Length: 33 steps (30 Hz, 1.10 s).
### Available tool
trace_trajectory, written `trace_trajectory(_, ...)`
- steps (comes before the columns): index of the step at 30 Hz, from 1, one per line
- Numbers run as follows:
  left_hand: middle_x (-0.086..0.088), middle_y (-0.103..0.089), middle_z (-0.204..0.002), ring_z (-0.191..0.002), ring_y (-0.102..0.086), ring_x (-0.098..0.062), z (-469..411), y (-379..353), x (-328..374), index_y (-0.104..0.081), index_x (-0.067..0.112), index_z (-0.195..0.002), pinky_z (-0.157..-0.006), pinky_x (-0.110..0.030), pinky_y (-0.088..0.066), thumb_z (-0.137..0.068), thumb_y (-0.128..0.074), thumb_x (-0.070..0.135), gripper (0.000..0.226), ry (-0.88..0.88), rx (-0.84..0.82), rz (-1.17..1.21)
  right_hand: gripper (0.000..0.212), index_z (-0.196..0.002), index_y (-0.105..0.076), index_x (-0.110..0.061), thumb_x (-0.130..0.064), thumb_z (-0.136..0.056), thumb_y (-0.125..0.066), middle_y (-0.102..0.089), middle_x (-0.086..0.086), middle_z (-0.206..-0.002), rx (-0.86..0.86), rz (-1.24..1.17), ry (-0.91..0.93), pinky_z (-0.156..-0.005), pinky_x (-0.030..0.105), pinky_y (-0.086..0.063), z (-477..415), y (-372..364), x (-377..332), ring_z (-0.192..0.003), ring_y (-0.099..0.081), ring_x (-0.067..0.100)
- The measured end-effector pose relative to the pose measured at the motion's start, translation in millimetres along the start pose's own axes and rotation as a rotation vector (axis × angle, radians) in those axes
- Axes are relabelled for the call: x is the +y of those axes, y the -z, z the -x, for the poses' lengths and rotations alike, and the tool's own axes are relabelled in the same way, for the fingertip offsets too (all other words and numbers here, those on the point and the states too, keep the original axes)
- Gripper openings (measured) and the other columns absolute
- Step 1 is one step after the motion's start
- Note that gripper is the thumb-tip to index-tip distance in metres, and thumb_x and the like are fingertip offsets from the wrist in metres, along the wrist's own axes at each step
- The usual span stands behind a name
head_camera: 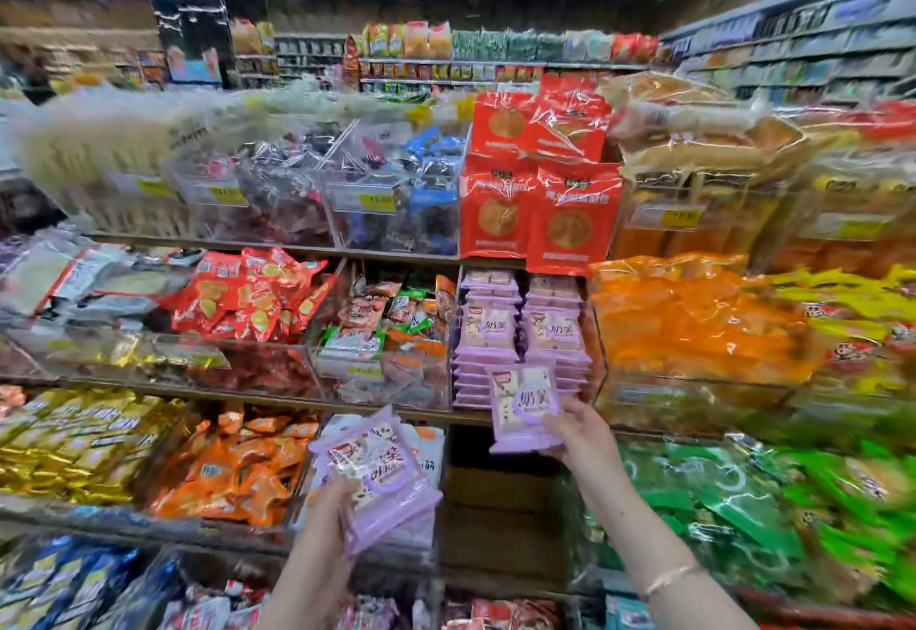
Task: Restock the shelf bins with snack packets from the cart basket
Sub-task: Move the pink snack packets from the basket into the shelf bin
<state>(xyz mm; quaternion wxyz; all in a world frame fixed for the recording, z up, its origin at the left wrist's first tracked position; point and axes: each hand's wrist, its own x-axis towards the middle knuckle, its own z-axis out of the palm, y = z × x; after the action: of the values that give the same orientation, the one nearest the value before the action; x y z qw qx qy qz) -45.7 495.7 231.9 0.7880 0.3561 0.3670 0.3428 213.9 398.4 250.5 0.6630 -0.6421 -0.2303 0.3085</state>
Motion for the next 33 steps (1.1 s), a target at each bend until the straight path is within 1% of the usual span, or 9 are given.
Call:
trace_trajectory(3,-0.015,-0.052,-0.098,-0.088,-0.056,-0.038,-12,-7,24,-0.051,0.013,-0.079,-0.095,-0.056,-0.045,-0.090,-0.048,0.015,0.012,-0.002,-0.038,-0.041,0.027,-0.111,-0.052,-0.002,-0.013,-0.089,-0.063,-0.068,0.014,-0.106,0.056,-0.031,0.034,-0.071,0.036,-0.057,-30,-6,-25,-0.087,-0.068,0.025)
trace_trajectory(5,-0.015,-0.061,-0.099,-0.093,-0.062,-0.037,-20,-12,36,-0.055,0.012,-0.083,-0.088,-0.054,-0.051,-0.094,-0.045,0.015,0.015,-0.025,-0.093,-0.053,0.022,-0.104,-0.054,-0.005,-0.016,-0.088,-0.064,-0.065,0.015,-0.109,0.073,-0.005,0.050,-0.080,0.043,-0.057,-47,-14,-37,-0.087,-0.068,0.029)
trace_trajectory(8,-0.008,-0.052,-0.083,-0.094,-0.048,-0.028,-36,-17,51,-0.048,0.017,-0.077,-0.104,-0.051,-0.039,-0.089,-0.055,0.021,0.014,-0.059,-0.041,-0.135,0.018,-0.100,-0.055,-0.011,-0.020,-0.088,-0.065,-0.062,0.010,-0.114,0.085,0.010,0.068,-0.084,0.041,-0.056,-72,-29,-49,-0.090,-0.069,0.023)
trace_trajectory(12,-0.007,-0.057,-0.095,-0.096,-0.050,-0.032,-60,-26,68,-0.057,0.019,-0.095,-0.071,-0.041,-0.039,-0.095,-0.046,0.018,0.011,-0.077,-0.066,-0.166,0.022,-0.106,-0.057,-0.006,-0.017,-0.089,-0.062,-0.063,0.011,-0.111,0.091,0.060,0.088,-0.074,0.029,-0.058,-107,-55,-60,-0.089,-0.069,0.019)
trace_trajectory(17,-0.026,-0.056,-0.129,-0.118,-0.052,-0.046,-88,-26,79,-0.051,0.002,-0.129,-0.103,-0.056,-0.038,-0.096,-0.042,0.014,0.036,-0.093,-0.118,-0.141,0.009,-0.092,-0.059,-0.009,-0.018,-0.091,-0.059,-0.063,-0.001,-0.086,0.148,0.428,0.151,-0.068,0.033,-0.057,-125,-74,-54,-0.071,-0.069,0.017)
trace_trajectory(24,-0.019,-0.056,-0.131,-0.109,-0.055,-0.035,-101,-32,77,-0.051,0.008,-0.131,-0.078,-0.041,-0.044,-0.096,-0.043,0.015,0.036,-0.077,-0.126,-0.136,0.019,-0.086,-0.064,-0.008,-0.026,-0.089,-0.062,-0.049,0.007,-0.120,0.220,0.889,0.280,-0.088,0.022,-0.034,-129,-68,-47,-0.110,-0.051,0.020)
trace_trajectory(27,-0.021,-0.054,-0.131,-0.103,-0.053,-0.029,-104,-34,72,-0.053,0.007,-0.126,-0.081,-0.041,-0.039,-0.096,-0.046,0.019,0.033,-0.054,-0.125,-0.172,0.027,-0.067,-0.053,-0.015,-0.026,-0.090,-0.060,-0.051,0.010,-0.112,0.175,0.908,0.289,-0.086,0.028,-0.038,-122,-66,-50,-0.109,-0.050,0.023)
trace_trajectory(31,-0.015,-0.057,-0.127,-0.116,-0.055,-0.035,-106,-39,69,-0.054,0.010,-0.124,-0.091,-0.045,-0.044,-0.094,-0.050,0.022,0.033,-0.044,-0.109,-0.211,0.022,-0.097,-0.060,-0.013,-0.033,-0.092,-0.056,-0.047,0.000,-0.106,0.248,0.713,0.381,-0.080,0.027,-0.039,-94,-72,-54,-0.104,-0.051,0.017)
trace_trajectory(33,-0.016,-0.059,-0.125,-0.116,-0.055,-0.035,-109,-43,67,-0.057,0.011,-0.121,-0.092,-0.046,-0.044,-0.092,-0.053,0.024,0.032,-0.045,-0.108,-0.229,0.020,-0.092,-0.060,-0.017,-0.036,-0.090,-0.057,-0.055,-0.007,-0.099,0.105,0.600,0.383,-0.081,0.021,-0.042,-71,-78,-52,-0.108,-0.052,0.013)
